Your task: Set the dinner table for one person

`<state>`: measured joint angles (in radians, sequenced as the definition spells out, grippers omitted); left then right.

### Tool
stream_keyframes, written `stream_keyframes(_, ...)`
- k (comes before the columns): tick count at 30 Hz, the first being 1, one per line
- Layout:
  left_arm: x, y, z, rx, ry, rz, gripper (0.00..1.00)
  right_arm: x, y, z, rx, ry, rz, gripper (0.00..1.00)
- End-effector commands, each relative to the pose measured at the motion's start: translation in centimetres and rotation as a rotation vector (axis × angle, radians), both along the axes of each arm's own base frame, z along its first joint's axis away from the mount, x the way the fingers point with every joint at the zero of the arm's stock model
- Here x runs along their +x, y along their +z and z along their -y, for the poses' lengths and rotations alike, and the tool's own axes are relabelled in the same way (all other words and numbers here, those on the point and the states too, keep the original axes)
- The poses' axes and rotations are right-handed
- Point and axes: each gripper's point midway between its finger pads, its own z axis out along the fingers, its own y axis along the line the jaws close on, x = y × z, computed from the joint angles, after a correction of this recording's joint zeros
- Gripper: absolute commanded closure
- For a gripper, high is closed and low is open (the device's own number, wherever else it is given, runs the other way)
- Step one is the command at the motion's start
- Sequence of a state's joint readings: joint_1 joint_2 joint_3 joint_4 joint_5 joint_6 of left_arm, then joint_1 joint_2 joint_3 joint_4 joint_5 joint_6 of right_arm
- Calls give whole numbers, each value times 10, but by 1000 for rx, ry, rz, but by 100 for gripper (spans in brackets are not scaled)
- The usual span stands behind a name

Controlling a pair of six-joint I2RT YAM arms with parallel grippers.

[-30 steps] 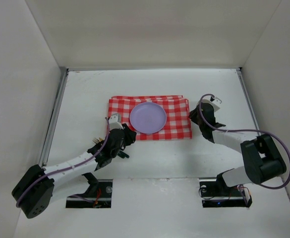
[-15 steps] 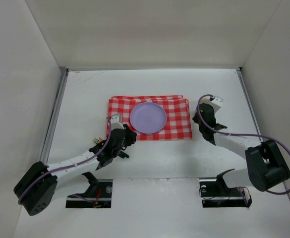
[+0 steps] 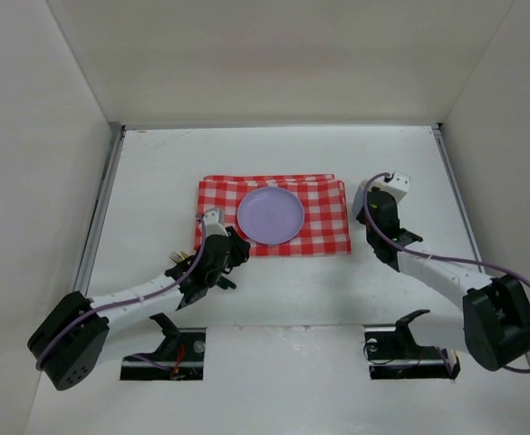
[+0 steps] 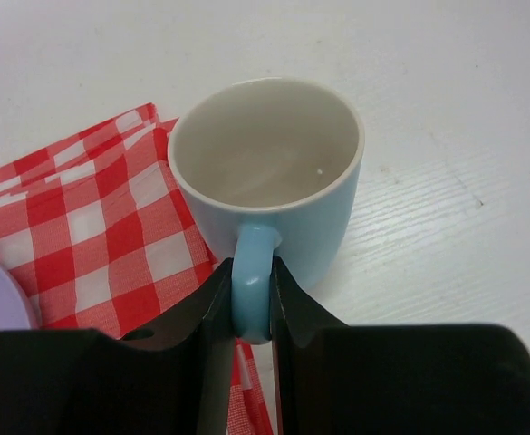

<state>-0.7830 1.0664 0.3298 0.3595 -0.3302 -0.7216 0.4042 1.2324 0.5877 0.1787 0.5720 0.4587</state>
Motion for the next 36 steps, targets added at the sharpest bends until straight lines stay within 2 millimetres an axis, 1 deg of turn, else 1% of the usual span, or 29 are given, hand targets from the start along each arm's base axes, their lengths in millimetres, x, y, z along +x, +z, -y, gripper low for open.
stream_keyframes(1,14,31,6,-54,14,78,70,10,57,-1,22,-33,178,100)
stream_keyframes(5,17,37,5,-51,14,94,70,9,90,-12,-9,-12,230,100)
stream_keyframes(8,19,41,4,-55,15,99,69,14,107,-27,-8,26,250,100)
stream_keyframes(10,19,42,4,-64,8,95,69,22,115,-38,8,55,263,100)
stream_keyframes(13,19,40,1,-72,10,82,69,37,127,-61,45,111,302,100)
stream_keyframes(15,19,40,-1,-75,14,82,69,48,131,-75,62,140,323,100)
stream_keyframes(19,18,42,-8,-70,26,83,69,70,129,-101,73,167,333,99)
stream_keyframes(23,19,41,-15,-66,43,85,69,92,121,-122,64,199,335,99)
stream_keyframes(27,19,40,-18,-64,50,84,69,106,115,-138,30,220,341,99)
stream_keyframes(31,19,37,-20,-59,56,78,69,114,103,-145,4,220,330,99)
stream_keyframes(36,19,34,-21,-55,59,71,69,120,91,-143,-30,187,329,99)
